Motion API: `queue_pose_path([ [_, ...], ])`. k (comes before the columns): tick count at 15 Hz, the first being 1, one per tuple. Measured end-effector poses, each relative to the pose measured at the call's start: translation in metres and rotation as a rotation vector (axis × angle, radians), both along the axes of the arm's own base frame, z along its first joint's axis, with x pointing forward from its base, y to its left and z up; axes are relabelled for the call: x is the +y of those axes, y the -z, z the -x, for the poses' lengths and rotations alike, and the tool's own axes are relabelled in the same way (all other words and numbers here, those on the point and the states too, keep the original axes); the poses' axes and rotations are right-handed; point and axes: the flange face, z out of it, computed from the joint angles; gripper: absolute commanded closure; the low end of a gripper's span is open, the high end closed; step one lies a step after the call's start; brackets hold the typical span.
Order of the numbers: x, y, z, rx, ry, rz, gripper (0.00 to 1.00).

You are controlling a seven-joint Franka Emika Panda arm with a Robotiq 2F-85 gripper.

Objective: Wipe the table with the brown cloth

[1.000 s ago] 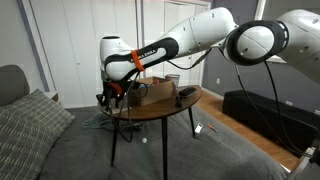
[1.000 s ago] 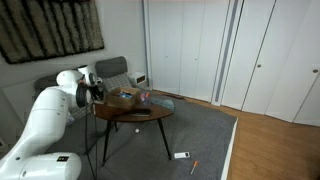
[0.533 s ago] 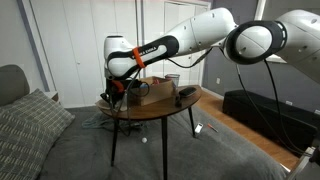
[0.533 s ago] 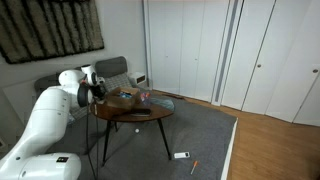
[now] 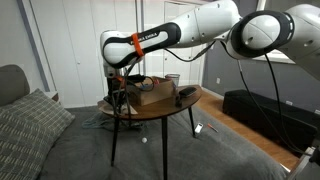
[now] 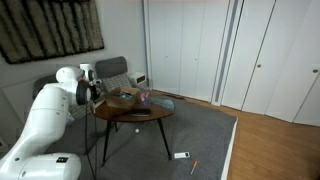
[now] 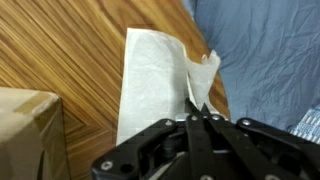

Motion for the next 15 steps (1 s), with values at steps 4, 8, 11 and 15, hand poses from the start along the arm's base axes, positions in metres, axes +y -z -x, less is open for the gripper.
queue_pose_path([
  [4, -0.015, -0.005, 0.008, 0.070, 0.008, 0.051, 1.00],
  [8, -0.024, -0.006, -0.003, 0.027, 0.022, 0.022, 1.00],
  [11, -0.015, -0.002, -0.006, -0.026, 0.011, -0.032, 1.00],
  [15, 0.007, 0.004, 0.011, 0.005, -0.068, -0.100, 1.00],
])
